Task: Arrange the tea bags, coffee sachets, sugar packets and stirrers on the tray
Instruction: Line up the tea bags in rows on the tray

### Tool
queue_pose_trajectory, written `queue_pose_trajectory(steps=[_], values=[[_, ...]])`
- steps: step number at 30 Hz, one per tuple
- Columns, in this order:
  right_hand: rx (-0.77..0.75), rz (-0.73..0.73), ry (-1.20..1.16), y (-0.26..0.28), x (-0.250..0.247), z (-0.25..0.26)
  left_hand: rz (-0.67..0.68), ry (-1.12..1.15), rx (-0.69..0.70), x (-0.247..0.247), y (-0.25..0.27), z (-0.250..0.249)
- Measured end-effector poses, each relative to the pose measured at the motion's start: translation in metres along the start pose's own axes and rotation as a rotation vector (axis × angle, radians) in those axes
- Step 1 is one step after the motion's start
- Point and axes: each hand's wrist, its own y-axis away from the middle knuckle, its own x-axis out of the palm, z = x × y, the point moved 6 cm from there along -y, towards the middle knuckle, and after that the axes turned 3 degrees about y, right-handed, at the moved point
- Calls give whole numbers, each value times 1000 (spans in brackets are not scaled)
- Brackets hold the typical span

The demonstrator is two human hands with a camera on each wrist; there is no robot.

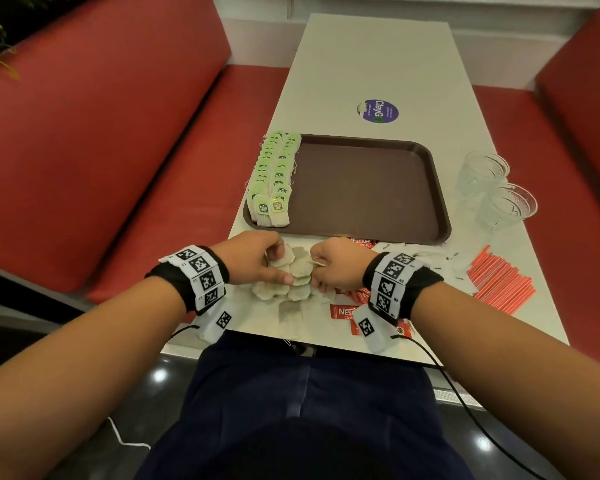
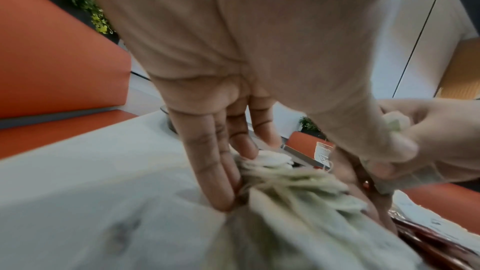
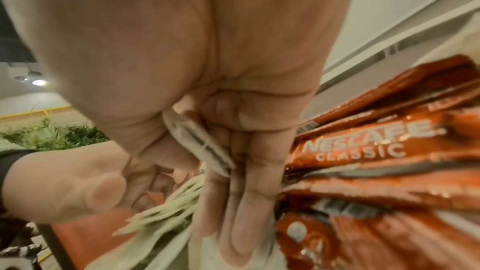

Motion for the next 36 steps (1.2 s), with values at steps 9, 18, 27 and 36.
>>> queue_pose_trajectory(steps=[9, 18, 27, 36], values=[[10, -71, -116, 1, -6, -5, -71, -218, -41, -8, -11, -2], [-11, -244, -82, -5, -27, -6, -268, -200, 46, -47, -11, -31], [-160, -559, -161, -13, -58, -6, -448, -86, 250, -86, -16, -77], [-118, -647, -405, -47, -90, -32, -404, 242, 4, -67, -76, -30]])
